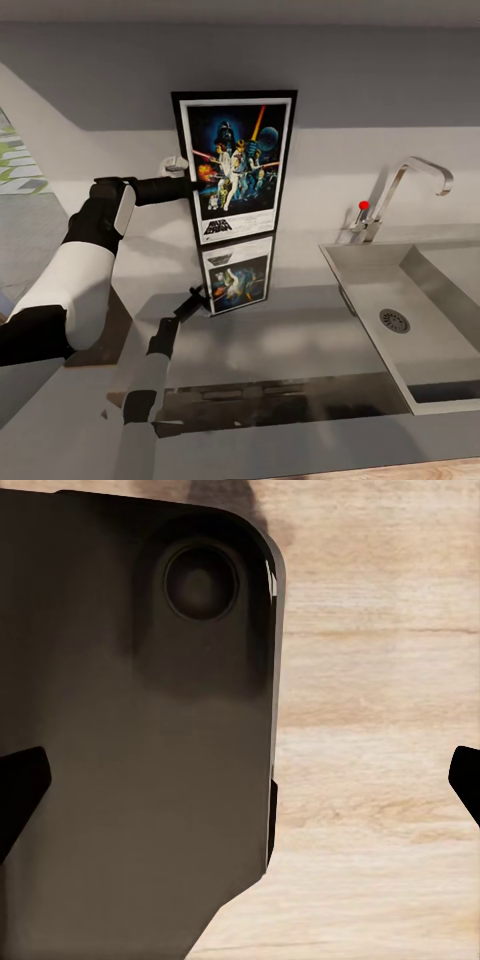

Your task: Pick up the poster from the kitchen countertop and hang it on one of the wall nails in the kitchen.

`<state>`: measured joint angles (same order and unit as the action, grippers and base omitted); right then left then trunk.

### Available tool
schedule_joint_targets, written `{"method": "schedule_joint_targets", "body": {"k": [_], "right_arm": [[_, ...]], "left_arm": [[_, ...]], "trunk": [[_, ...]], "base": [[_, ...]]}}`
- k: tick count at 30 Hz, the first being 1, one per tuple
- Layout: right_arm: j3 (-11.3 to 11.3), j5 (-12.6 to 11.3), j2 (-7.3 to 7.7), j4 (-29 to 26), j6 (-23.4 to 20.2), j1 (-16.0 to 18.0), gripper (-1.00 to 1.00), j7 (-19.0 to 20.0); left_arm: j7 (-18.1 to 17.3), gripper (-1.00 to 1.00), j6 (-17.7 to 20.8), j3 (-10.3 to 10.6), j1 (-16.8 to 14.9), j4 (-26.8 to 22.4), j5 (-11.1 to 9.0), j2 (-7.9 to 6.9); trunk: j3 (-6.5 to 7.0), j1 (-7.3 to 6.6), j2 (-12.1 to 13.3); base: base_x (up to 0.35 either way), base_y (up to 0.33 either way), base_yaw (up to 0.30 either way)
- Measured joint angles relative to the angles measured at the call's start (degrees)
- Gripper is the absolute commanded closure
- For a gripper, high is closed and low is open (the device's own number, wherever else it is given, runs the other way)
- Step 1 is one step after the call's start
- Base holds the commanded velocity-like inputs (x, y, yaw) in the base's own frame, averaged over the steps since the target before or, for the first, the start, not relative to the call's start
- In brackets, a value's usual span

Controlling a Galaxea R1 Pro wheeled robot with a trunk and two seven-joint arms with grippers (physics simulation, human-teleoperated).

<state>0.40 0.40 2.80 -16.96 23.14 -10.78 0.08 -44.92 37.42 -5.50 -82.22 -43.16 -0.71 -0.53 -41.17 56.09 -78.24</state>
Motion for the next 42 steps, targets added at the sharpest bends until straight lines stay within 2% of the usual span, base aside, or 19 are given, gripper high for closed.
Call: {"method": "schedule_joint_targets", "body": {"k": [15, 30, 42], "right_arm": [[0.00, 0.00, 0.00, 0.00, 0.00, 0.00, -1.00, 0.00], [0.00, 0.03, 0.00, 0.00, 0.00, 0.00, -1.00, 0.00], [0.00, 0.02, 0.00, 0.00, 0.00, 0.00, -1.00, 0.00]], "left_arm": [[-0.38, 1.00, -0.26, -0.06, 0.00, -2.92, 0.40, 0.07], [-0.37, 1.00, -0.37, 0.03, 0.00, -3.05, 0.56, 1.05], [-0.36, 1.00, -0.38, 0.04, 0.00, -4.41, 0.56, 1.17]], "trunk": [[0.00, 0.00, 0.00], [0.00, 0.04, 0.01], [0.00, 0.04, 0.01]], "base": [[0.000, 0.000, 0.000], [-0.334, 0.000, 0.000], [-0.340, 0.000, 0.000]]}}
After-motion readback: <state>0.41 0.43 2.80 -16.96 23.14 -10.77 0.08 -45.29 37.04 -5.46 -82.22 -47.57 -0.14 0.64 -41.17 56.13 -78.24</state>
